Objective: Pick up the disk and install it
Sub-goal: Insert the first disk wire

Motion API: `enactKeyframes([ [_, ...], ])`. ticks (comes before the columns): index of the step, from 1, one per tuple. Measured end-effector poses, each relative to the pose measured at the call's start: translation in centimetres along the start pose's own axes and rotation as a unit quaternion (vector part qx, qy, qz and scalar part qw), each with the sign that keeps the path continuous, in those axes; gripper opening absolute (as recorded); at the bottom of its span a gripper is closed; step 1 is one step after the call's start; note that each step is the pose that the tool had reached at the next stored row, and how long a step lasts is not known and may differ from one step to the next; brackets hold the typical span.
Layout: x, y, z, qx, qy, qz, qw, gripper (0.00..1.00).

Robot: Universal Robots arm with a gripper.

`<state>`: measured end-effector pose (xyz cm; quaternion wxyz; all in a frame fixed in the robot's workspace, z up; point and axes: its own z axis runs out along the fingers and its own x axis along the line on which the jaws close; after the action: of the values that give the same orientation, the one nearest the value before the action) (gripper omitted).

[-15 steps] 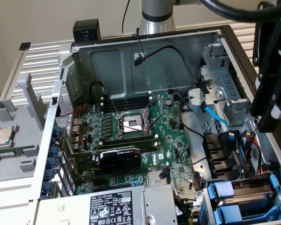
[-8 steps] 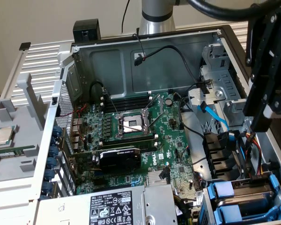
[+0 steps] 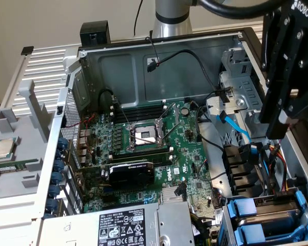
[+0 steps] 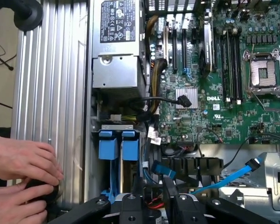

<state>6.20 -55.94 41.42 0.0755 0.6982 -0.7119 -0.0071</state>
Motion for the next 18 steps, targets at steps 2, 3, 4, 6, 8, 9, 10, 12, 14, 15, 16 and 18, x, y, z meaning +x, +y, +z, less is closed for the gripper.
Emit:
enactKeyframes([
  [2,-0.1,0.03,0.35,-0.0001,0.0007,0.001,1.0,0.31],
  [3,-0.2,0.06,0.52,-0.0004,0.0008,0.003,1.0,0.31],
  [4,-0.2,0.08,0.68,-0.0009,0.0008,0.005,1.0,0.31],
  [6,-0.2,0.13,0.97,-0.0024,0.0006,0.012,0.9999,0.31],
  [8,-0.3,0.14,1.18,-0.0061,0.0001,0.02,0.9998,0.31],
  [9,-0.3,0.14,1.27,-0.0089,-0.0001,0.023,0.9997,0.31],
  [10,-0.3,0.14,1.35,-0.0119,-0.0004,0.027,0.9996,0.31],
  [12,-0.3,0.14,1.44,-0.0154,0.0009,0.032,0.9994,0.31],
  [14,-0.5,0.13,1.45,-0.0153,0.0068,0.032,0.9993,0.31],
  [15,-0.6,0.13,1.43,-0.0151,0.0107,0.033,0.9993,0.31],
  [16,-0.8,0.13,1.42,-0.0149,0.0143,0.033,0.9992,0.31],
  [18,-1.1,0.14,1.38,-0.0145,0.023,0.035,0.999,0.31],
])
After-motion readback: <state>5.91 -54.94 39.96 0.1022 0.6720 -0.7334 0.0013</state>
